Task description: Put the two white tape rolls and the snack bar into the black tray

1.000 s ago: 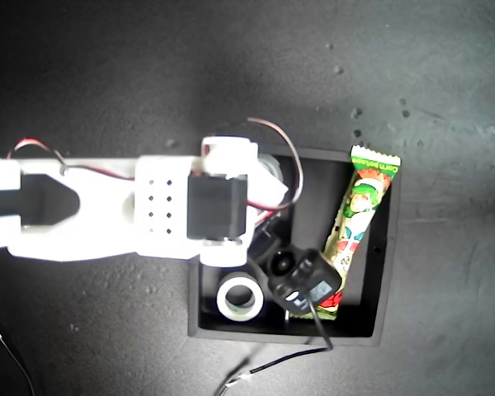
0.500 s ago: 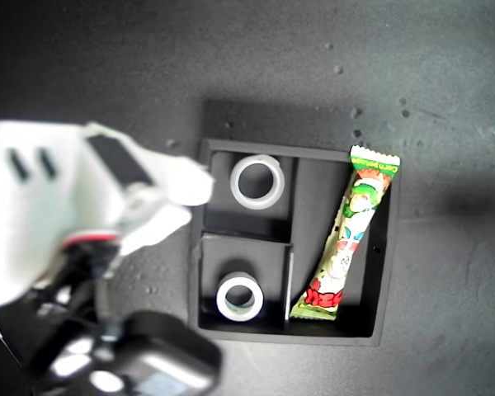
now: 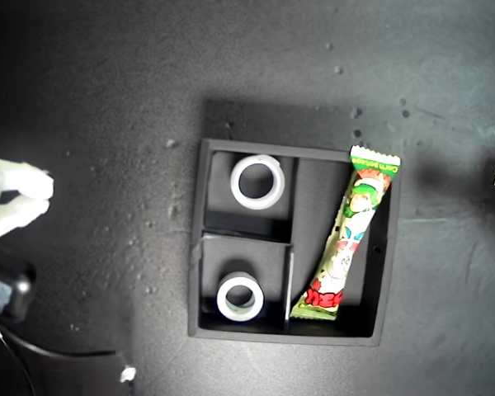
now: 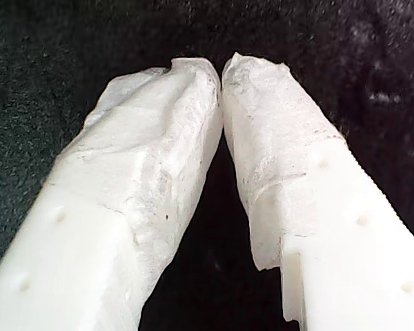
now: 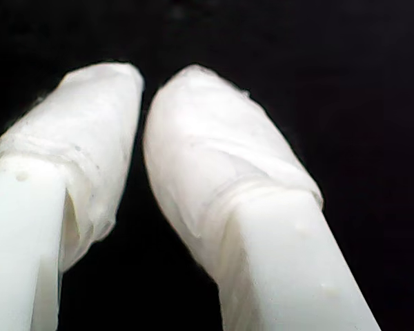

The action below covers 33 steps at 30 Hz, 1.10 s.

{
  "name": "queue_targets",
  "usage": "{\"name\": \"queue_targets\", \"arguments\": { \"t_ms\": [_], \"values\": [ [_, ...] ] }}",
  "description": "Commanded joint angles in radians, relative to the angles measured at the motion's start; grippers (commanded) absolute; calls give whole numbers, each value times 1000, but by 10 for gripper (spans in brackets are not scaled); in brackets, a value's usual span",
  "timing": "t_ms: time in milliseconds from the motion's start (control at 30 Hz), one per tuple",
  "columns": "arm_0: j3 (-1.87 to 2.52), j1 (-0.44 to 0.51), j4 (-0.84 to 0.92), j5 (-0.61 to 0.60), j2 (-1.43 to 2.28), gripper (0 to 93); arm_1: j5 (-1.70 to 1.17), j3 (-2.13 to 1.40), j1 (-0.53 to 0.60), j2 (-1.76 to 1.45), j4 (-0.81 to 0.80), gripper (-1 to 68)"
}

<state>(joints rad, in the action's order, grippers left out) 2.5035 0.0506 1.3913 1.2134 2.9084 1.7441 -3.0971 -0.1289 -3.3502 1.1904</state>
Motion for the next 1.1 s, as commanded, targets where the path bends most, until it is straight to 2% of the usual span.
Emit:
{"name": "queue_targets", "arguments": {
  "t_ms": [0, 167, 267, 300, 367, 467, 600, 767, 833, 1067],
  "values": [
    [232, 37, -71, 35, 184, 1, -376, -28, 8, 2, 17, -3],
    [431, 61, -77, 77, 419, 1, -327, -28, -25, 2, 149, -2],
    [525, 77, -74, 101, 479, 0, -351, -28, -41, 2, 138, -1],
    [549, 81, -78, 110, 479, 0, -388, -28, -49, 2, 143, -1],
    [604, 94, -106, 104, 479, 0, -644, -28, -97, 9, 152, 0],
    [635, 112, -127, 126, 477, 49, -670, -28, -101, 2, 150, 0],
    [635, 107, -2, 207, 477, 46, -670, -28, -86, 2, 150, 0],
    [635, 129, 3, 184, 477, 47, -670, -28, -81, 2, 150, 0],
    [635, 129, 5, 130, 477, 47, -670, -28, -81, 2, 150, 0],
    [635, 129, 5, 144, 477, 47, -670, -28, -81, 2, 150, 0]
  ]
}}
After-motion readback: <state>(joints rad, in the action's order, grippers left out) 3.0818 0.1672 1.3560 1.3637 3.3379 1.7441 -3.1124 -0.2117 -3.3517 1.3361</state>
